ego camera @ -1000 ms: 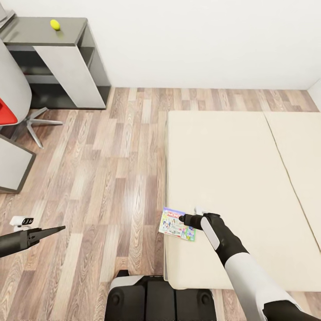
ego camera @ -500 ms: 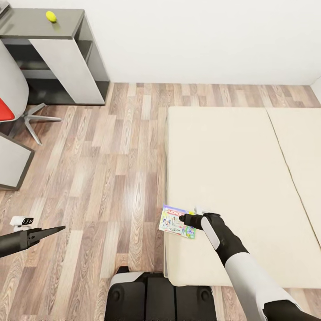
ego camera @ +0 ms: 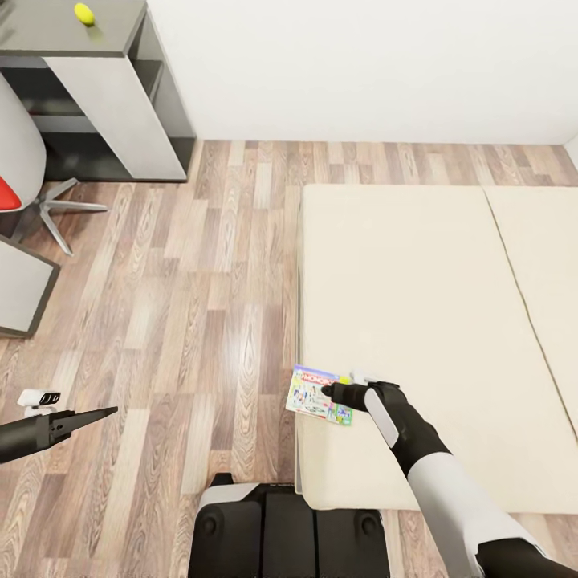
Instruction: Put all the toys in the child's room - the three board games (two on the bed and one on the table), the two jigsaw puzzles on the table, and the tennis ball on the table - inside the toy box on the table in the child's room.
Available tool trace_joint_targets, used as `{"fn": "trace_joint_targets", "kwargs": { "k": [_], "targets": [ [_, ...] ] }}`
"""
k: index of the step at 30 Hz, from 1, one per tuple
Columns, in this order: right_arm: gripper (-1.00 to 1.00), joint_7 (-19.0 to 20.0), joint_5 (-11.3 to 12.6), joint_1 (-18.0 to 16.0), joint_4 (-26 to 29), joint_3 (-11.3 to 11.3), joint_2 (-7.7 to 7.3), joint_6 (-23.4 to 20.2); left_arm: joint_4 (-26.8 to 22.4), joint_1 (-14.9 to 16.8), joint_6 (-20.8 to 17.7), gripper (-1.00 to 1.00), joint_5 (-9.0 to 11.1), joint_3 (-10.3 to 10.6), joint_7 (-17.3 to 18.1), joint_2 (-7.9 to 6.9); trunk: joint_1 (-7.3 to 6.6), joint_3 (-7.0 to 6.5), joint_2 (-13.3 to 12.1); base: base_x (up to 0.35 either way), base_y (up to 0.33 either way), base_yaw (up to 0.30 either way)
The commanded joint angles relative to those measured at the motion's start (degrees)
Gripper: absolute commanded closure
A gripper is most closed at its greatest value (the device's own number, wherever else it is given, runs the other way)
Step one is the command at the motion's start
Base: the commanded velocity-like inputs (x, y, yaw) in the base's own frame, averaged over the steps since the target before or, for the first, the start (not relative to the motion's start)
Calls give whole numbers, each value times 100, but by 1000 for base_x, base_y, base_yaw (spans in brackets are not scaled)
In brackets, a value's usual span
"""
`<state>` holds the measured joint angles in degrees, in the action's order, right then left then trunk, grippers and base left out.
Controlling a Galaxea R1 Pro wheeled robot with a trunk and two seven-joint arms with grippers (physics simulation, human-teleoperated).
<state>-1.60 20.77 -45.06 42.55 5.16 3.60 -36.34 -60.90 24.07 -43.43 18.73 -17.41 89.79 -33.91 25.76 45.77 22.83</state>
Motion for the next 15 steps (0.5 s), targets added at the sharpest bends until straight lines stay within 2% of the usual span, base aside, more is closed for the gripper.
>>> {"fn": "trace_joint_targets", "kwargs": {
  "k": [1, 15],
  "targets": [
    [-100, 13, 21, -12, 7, 7, -3, -24, -1, 1, -61, -100, -1, 1, 21, -2, 3, 16, 9, 0, 0, 0],
    [-100, 127, 22, -56, 7, 3, 0, -20, -1, 1, -61, -100, -1, 1, 21, -2, 3, 145, 9, 0, 0, 0]
  ]
}}
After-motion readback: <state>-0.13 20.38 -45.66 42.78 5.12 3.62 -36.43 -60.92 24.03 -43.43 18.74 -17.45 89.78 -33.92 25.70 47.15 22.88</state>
